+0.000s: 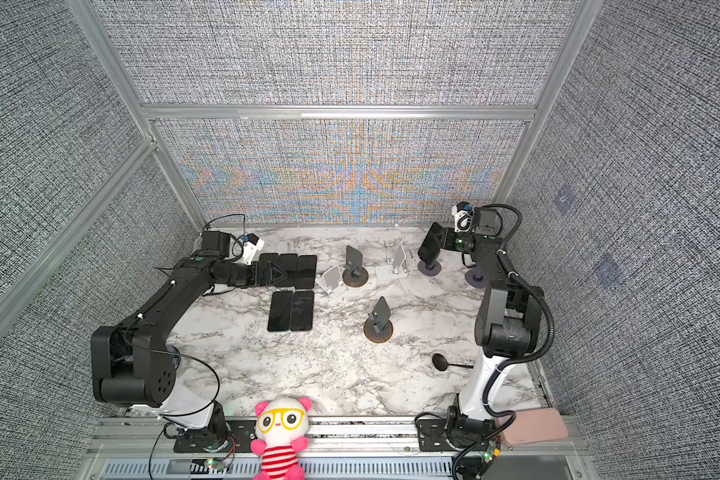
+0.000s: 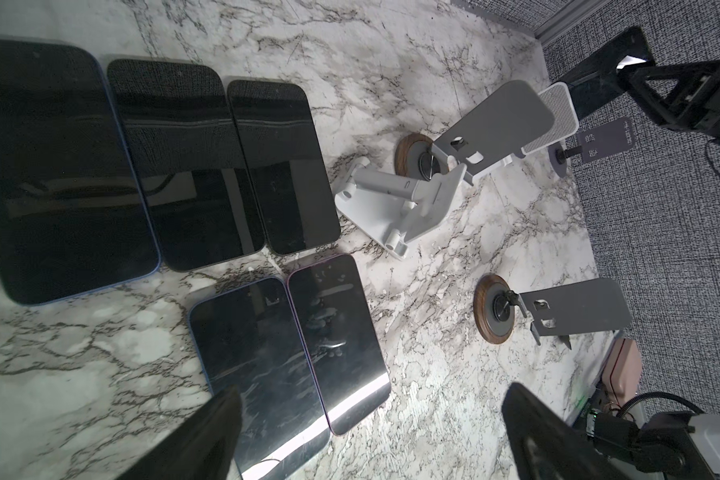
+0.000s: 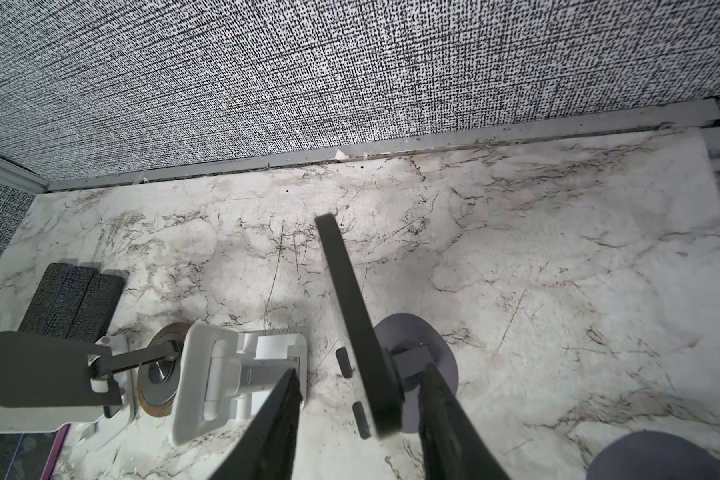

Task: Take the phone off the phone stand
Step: 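Reach right gripper to the black phone on the purple disc stand and close, then lift the black phone off the stand and carry it toward the left gripper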

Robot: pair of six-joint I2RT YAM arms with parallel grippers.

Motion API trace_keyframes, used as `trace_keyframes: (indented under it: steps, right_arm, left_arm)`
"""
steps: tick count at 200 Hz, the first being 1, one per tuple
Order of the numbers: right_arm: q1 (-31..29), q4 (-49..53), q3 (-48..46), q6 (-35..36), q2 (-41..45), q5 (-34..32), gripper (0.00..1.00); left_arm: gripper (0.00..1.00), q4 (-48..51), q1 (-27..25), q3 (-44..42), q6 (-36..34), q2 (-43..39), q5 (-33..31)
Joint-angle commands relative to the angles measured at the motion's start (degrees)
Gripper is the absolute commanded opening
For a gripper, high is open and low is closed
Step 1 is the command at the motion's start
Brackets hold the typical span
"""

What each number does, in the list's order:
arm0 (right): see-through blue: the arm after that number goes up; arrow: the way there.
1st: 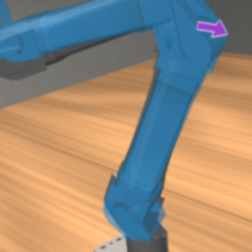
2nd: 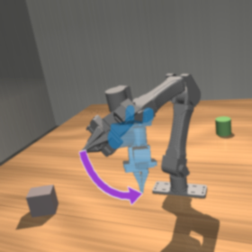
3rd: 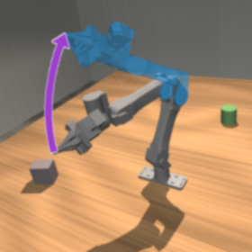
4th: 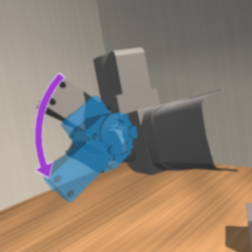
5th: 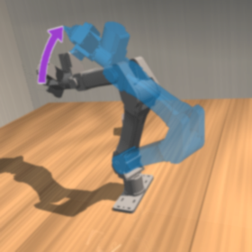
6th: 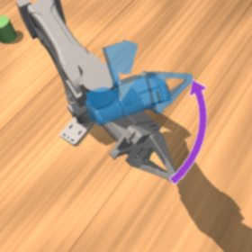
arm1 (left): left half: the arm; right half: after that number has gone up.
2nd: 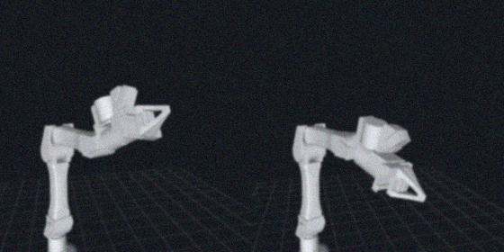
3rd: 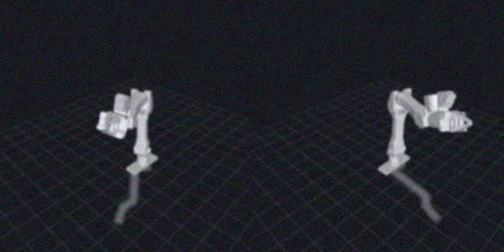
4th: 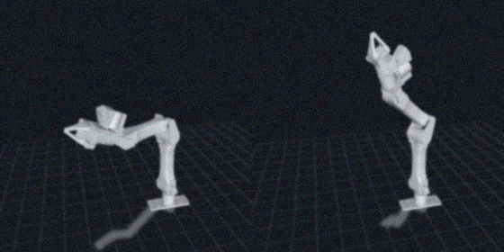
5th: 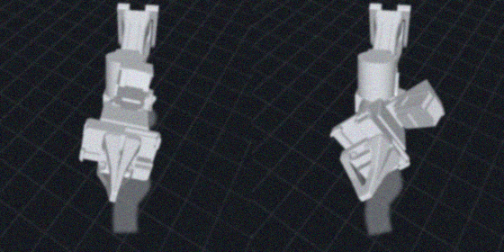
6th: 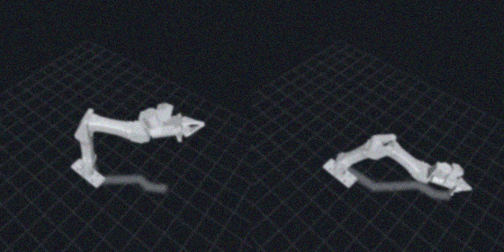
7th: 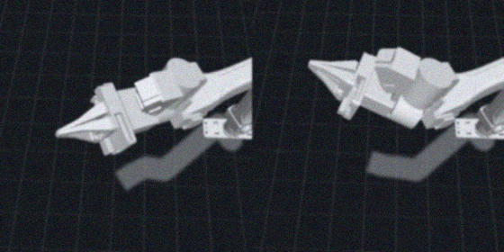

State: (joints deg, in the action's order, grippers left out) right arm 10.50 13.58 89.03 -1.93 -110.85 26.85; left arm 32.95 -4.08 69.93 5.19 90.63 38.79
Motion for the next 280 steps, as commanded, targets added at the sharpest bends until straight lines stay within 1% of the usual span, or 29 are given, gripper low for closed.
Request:
trace_keyframes:
  steps: [1,33,61,77,92,103,136,154,193,240,280]
  right_arm:
    - [0.0,-3.9,0.1,-1.1,-0.6,1.4,0.38]
    - [0.0,-5.1,-0.4,-1.7,-0.5,1.5,0.3]
    - [0.0,-5.2,-0.5,-1.6,-0.2,1.9,0.18]
    - [0.2,-4.9,-0.6,-1.3,0.2,1.8,0.15]
    - [0.4,-4.4,-0.5,-1.2,0.6,2.5,0.09]
    - [0.7,-4.2,-0.6,-1.2,1.0,2.9,0.06]
    - [0.9,-3.1,-0.2,-0.5,2.8,3.7,0.03]
    - [1.0,-2.5,-0.5,0.0,4.5,4.1,0.0]
    - [1.0,-0.9,-2.5,0.9,9.0,5.0,0.0]
    - [1.1,6.9,-1.1,3.1,15.7,5.7,0.0]
    - [1.0,12.0,0.1,2.3,20.9,8.0,0.0]
  left_arm:
    - [0.98,0.0,0.0,0.2,-0.1,0.0,0.8]
    - [0.98,-0.3,0.0,-0.1,-0.5,-1.3,-0.7]
    - [0.98,0.0,0.0,0.0,-0.7,-1.1,-0.7]
    - [0.98,0.4,0.0,0.2,-0.9,-1.0,-0.9]
    - [0.98,0.3,0.0,0.2,-1.1,-1.3,-1.3]
    - [0.98,0.2,0.0,0.0,-1.2,-1.7,-1.7]
    - [0.98,0.1,0.0,-0.1,-1.5,-2.1,-1.9]
    - [0.98,0.0,0.0,0.0,-1.5,-2.1,-1.9]
    - [0.98,-0.5,0.0,-0.4,-1.3,-2.5,-1.9]
    - [0.98,-1.2,0.0,-0.3,-0.7,-2.1,-1.2]
    - [0.98,-1.9,0.0,-0.5,0.2,-2.3,-0.6]
